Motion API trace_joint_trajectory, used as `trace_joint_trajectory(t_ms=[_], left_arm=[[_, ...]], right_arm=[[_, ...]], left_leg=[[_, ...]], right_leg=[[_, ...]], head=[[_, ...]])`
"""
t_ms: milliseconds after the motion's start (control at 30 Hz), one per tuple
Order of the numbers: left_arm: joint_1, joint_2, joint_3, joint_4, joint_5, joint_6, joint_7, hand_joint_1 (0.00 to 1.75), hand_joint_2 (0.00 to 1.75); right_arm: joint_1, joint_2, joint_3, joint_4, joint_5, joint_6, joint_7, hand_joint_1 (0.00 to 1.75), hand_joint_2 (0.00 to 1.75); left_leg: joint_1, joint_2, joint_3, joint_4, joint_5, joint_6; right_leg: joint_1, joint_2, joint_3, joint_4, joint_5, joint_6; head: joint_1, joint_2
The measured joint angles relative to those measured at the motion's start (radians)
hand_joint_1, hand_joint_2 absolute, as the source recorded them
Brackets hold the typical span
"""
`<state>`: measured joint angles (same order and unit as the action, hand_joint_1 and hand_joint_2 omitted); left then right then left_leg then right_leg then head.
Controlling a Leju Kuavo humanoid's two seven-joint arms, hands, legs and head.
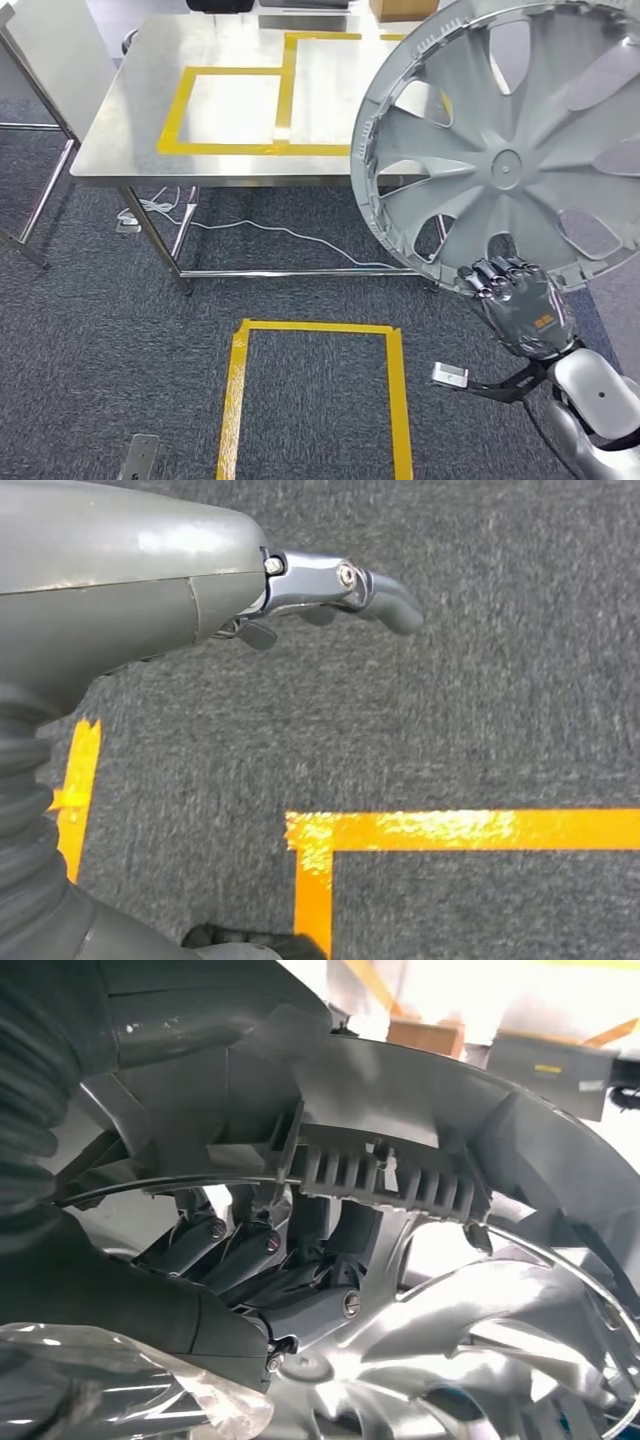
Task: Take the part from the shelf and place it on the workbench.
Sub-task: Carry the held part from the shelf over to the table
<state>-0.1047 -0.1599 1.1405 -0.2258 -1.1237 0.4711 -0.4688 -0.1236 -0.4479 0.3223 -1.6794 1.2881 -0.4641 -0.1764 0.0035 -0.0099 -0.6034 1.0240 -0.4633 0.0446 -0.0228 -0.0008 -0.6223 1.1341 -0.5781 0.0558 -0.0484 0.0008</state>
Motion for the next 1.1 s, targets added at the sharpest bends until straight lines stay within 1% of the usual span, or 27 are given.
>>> trace_joint_trajectory(t_ms=[33, 67, 100, 133, 167, 200, 233, 267, 300, 367, 433, 467, 500, 567, 600, 633, 667, 700, 733, 767, 800, 900, 933, 967, 1000, 1067, 1100], left_arm=[[0.0, 0.001, 0.0, 0.0, 0.0, -0.001, 0.0, 0.0, 1.75], [0.0, 0.0, 0.0, 0.0, 0.0, -0.002, 0.0, 0.0, 1.75], [0.001, -0.001, -0.001, 0.0, 0.0, -0.003, 0.0, 0.0, 1.75], [0.002, -0.001, -0.002, 0.0, 0.0, -0.003, 0.0, 0.0, 1.75], [0.002, -0.002, -0.002, 0.0, 0.0, -0.003, 0.0, 0.0, 1.75], [0.002, -0.002, -0.004, 0.0, 0.0, -0.003, 0.0, 0.0, 1.75], [0.002, -0.002, -0.004, 0.0, 0.0, -0.003, 0.0, 0.0, 1.75], [0.001, -0.002, -0.005, 0.0, 0.0, -0.004, 0.0, 0.0, 1.75], [0.0, -0.003, -0.005, 0.0, 0.0, -0.004, 0.0, 0.0, 1.75], [0.0, -0.003, -0.006, 0.0, 0.0, -0.004, 0.0, 0.0, 1.75], [-0.001, -0.002, -0.006, 0.0, 0.0, -0.003, 0.0, 0.0, 1.75], [-0.001, -0.002, -0.006, 0.0, 0.0, -0.003, 0.0, 0.0, 1.75], [-0.002, -0.002, -0.006, 0.0, -0.001, -0.003, 0.0, 0.0, 1.75], [0.0, -0.003, -0.006, 0.0, -0.002, -0.004, 0.0, 0.0, 1.75], [0.001, -0.003, -0.006, 0.0, -0.003, -0.004, 0.0, 0.0, 1.75], [0.002, -0.003, -0.006, 0.0, -0.003, -0.004, 0.0, 0.0, 1.75], [0.003, -0.003, -0.006, 0.0, -0.003, -0.004, 0.0, 0.0, 1.75], [0.003, -0.003, -0.006, 0.0, -0.003, -0.004, 0.0, 0.0, 1.75], [0.003, -0.002, -0.006, 0.0, -0.004, -0.004, 0.0, 0.0, 1.75], [0.003, -0.002, -0.006, 0.0, -0.004, -0.004, 0.0, 0.0, 1.75], [0.002, -0.002, -0.006, 0.0, -0.005, -0.004, 0.0, 0.0, 1.75], [0.002, -0.003, -0.007, 0.0, -0.006, -0.005, 0.0, 0.0, 1.75], [0.003, -0.004, -0.007, 0.0, -0.006, -0.005, 0.0, 0.0, 1.75], [0.003, -0.004, -0.007, 0.0, -0.006, -0.005, 0.0, 0.0, 1.75], [0.002, -0.004, -0.007, 0.0, -0.006, -0.005, 0.0, 0.0, 1.75], [0.001, -0.004, -0.007, 0.0, -0.006, -0.005, 0.0, 0.0, 1.75], [0.001, -0.005, -0.007, 0.0, -0.007, -0.005, 0.0, 0.0, 1.75]], right_arm=[[0.0, 0.0, -0.001, 0.0, 0.0, 0.0, 0.0, 1.75, 1.75], [0.003, 0.0, -0.002, 0.0, 0.0, 0.0, 0.0, 1.75, 1.75], [0.006, 0.0, -0.001, 0.0, 0.0, 0.001, 0.0, 1.75, 1.75], [0.008, 0.0, -0.001, 0.0, 0.0, 0.001, 0.0, 1.75, 1.75], [0.008, -0.001, -0.001, 0.001, 0.0, 0.001, 0.0, 1.75, 1.75], [0.008, -0.001, -0.002, 0.001, 0.0, 0.001, 0.0, 1.75, 1.75], [0.007, -0.002, -0.002, 0.001, 0.0, 0.001, 0.0, 1.75, 1.75], [0.005, -0.003, -0.002, 0.0, -0.001, 0.001, 0.0, 1.75, 1.75], [0.005, -0.003, -0.002, -0.001, -0.001, 0.002, 0.0, 1.75, 1.75], [0.006, -0.004, -0.002, -0.002, -0.001, 0.002, 0.0, 1.75, 1.75], [0.008, -0.005, -0.003, -0.002, -0.002, 0.002, 0.0, 1.75, 1.75], [0.007, -0.005, -0.003, -0.002, -0.003, 0.003, 0.0, 1.75, 1.75], [0.006, -0.005, -0.003, -0.002, -0.003, 0.003, 0.0, 1.75, 1.75], [0.007, -0.005, -0.002, -0.002, -0.004, 0.004, -0.001, 1.75, 1.75], [0.008, -0.005, -0.001, -0.002, -0.004, 0.004, -0.001, 1.75, 1.75], [0.009, -0.005, -0.001, -0.002, -0.004, 0.005, -0.001, 1.75, 1.75], [0.009, -0.005, -0.001, -0.002, -0.004, 0.006, -0.001, 1.75, 1.75], [0.008, -0.005, -0.001, -0.002, -0.004, 0.006, -0.001, 1.75, 1.75], [0.007, -0.005, -0.001, -0.002, -0.005, 0.007, -0.001, 1.75, 1.75], [0.006, -0.005, -0.001, -0.002, -0.005, 0.008, -0.001, 1.75, 1.75], [0.004, -0.005, -0.001, -0.002, -0.005, 0.008, -0.001, 1.75, 1.75], [0.003, -0.005, -0.001, -0.003, -0.004, 0.01, -0.002, 1.75, 1.75], [0.003, -0.005, -0.002, -0.003, -0.005, 0.01, -0.002, 1.75, 1.75], [0.001, -0.006, -0.002, -0.004, -0.005, 0.011, -0.002, 1.75, 1.75], [-0.001, -0.007, -0.003, -0.004, -0.006, 0.011, -0.001, 1.75, 1.75], [-0.002, -0.009, -0.002, -0.004, -0.006, 0.012, -0.001, 1.75, 1.75], [0.0, -0.009, -0.002, -0.004, -0.006, 0.013, -0.002, 1.75, 1.75]], left_leg=[[-0.001, 0.0, 0.003, 0.0, -0.004, 0.004], [-0.003, 0.0, 0.007, 0.0, -0.008, 0.006], [-0.004, -0.001, 0.012, 0.001, -0.013, 0.007], [-0.005, -0.001, 0.019, 0.001, -0.018, 0.006], [-0.005, -0.002, 0.028, 0.001, -0.025, 0.005], [-0.005, -0.003, 0.037, 0.002, -0.032, 0.002], [-0.007, -0.003, 0.044, 0.003, -0.039, -0.001], [-0.008, -0.004, 0.046, 0.005, -0.044, -0.005], [-0.009, -0.004, 0.045, 0.006, -0.047, -0.009], [-0.01, -0.003, 0.044, 0.006, -0.05, -0.016], [-0.009, -0.001, 0.039, 0.024, -0.065, -0.027], [-0.008, -0.001, 0.024, 0.058, -0.083, -0.034], [-0.006, 0.0, -0.005, 0.115, -0.106, -0.04], [-0.002, 0.001, -0.083, 0.253, -0.149, -0.048], [0.0, 0.001, -0.112, 0.295, -0.149, -0.05], [0.0, 0.001, -0.125, 0.299, -0.128, -0.05], [0.0, 0.001, -0.118, 0.262, -0.086, -0.047], [0.0, 0.001, -0.098, 0.197, -0.036, -0.043], [-0.002, 0.001, -0.076, 0.136, 0.001, -0.038], [-0.004, 0.002, -0.054, 0.082, 0.022, -0.033], [-0.007, 0.002, -0.039, 0.049, 0.023, -0.029], [-0.007, 0.0, -0.023, 0.019, 0.004, -0.018], [-0.004, 0.0, -0.018, 0.013, 0.003, -0.013], [-0.001, -0.001, -0.012, 0.008, 0.003, -0.007], [0.0, -0.001, -0.007, 0.004, 0.001, -0.002], [0.0, -0.001, -0.001, 0.004, -0.006, 0.004], [-0.001, -0.001, 0.004, 0.004, -0.011, 0.005]], right_leg=[[0.0, 0.0, -0.041, 0.071, -0.024, 0.001], [0.001, 0.0, -0.078, 0.13, -0.037, 0.002], [0.001, 0.0, -0.102, 0.158, -0.03, 0.002], [0.001, 0.0, -0.107, 0.146, -0.003, 0.001], [0.001, 0.0, -0.092, 0.097, 0.041, -0.001], [0.001, 0.0, -0.066, 0.031, 0.083, -0.002], [0.003, 0.0, -0.038, -0.027, 0.112, -0.005], [0.005, 0.0, -0.015, -0.074, 0.123, -0.009], [0.007, 0.0, -0.002, -0.095, 0.118, -0.013], [0.009, 0.002, 0.006, -0.108, 0.104, -0.023], [0.004, 0.002, 0.015, -0.113, 0.1, -0.033], [0.002, 0.001, 0.021, -0.116, 0.098, -0.038], [0.0, 0.0, 0.027, -0.117, 0.094, -0.042], [0.0, -0.001, 0.037, -0.117, 0.085, -0.047], [0.0, 0.0, 0.044, -0.117, 0.08, -0.047], [0.0, 0.001, 0.052, -0.117, 0.074, -0.046], [0.0, 0.001, 0.063, -0.117, 0.067, -0.045], [0.0, 0.002, 0.074, -0.117, 0.059, -0.043], [0.002, 0.002, 0.082, -0.117, 0.052, -0.039], [0.003, 0.003, 0.089, -0.117, 0.045, -0.033], [0.003, 0.003, 0.09, -0.118, 0.041, -0.027], [0.003, 0.001, 0.089, -0.123, 0.036, -0.01], [0.002, 0.001, 0.084, -0.116, 0.029, -0.005], [0.002, 0.0, 0.069, -0.088, 0.015, -0.002], [0.002, 0.0, 0.039, -0.037, -0.005, 0.001], [0.003, 0.001, -0.048, 0.103, -0.047, 0.004], [0.003, 0.001, -0.086, 0.152, -0.051, 0.005]], head=[[0.001, 0.0], [0.002, 0.0], [0.002, 0.0], [0.002, 0.0], [0.002, 0.0], [0.002, 0.0], [0.002, 0.0], [0.003, 0.0], [0.003, 0.0], [0.003, 0.0], [0.002, 0.0], [0.001, 0.0], [0.001, 0.0], [0.0, 0.0], [0.0, 0.0], [0.0, 0.0], [0.0, 0.0], [0.0, 0.0], [0.0, 0.0], [0.0, 0.0], [0.0, 0.0], [0.001, 0.0], [0.002, 0.0], [0.004, 0.0], [0.007, 0.0], [0.01, 0.0], [0.011, 0.0]])
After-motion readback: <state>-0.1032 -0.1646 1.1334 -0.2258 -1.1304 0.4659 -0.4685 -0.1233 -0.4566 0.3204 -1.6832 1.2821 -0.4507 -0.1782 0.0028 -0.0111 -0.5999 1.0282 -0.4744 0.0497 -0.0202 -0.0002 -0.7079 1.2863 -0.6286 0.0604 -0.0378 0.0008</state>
